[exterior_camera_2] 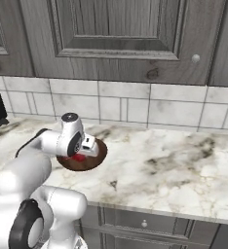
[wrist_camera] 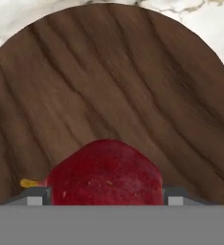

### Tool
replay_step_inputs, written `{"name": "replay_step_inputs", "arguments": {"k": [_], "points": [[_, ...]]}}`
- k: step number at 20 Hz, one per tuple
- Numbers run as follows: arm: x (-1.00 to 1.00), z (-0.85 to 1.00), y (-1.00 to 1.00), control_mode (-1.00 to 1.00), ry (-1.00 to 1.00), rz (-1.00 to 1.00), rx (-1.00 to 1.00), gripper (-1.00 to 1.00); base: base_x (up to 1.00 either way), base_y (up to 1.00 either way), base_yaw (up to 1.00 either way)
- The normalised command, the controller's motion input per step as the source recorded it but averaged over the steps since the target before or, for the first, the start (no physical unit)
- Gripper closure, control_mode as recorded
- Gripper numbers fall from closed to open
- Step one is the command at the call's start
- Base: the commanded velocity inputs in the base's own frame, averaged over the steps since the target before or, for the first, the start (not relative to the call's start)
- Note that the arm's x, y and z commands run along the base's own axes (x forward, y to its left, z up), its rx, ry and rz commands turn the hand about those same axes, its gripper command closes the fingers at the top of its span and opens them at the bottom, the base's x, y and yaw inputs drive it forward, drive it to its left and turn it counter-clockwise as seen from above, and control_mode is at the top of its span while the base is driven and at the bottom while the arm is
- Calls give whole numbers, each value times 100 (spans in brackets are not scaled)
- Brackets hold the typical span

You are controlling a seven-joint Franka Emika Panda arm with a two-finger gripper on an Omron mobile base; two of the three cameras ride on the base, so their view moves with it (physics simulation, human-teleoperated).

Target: Take the corn, pear, and orange from the freezer and place them in the bowl on the counter.

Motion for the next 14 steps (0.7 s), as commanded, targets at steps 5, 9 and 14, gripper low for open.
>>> {"name": "replay_step_inputs", "arguments": {"k": [5,9,14], "points": [[37,-31,1,-100,1,0,0,100,0,0,0],[26,-38,2,-100,2,0,0,100,0,0,0],[15,-27,2,-100,2,0,0,-100,0,0,0]]}}
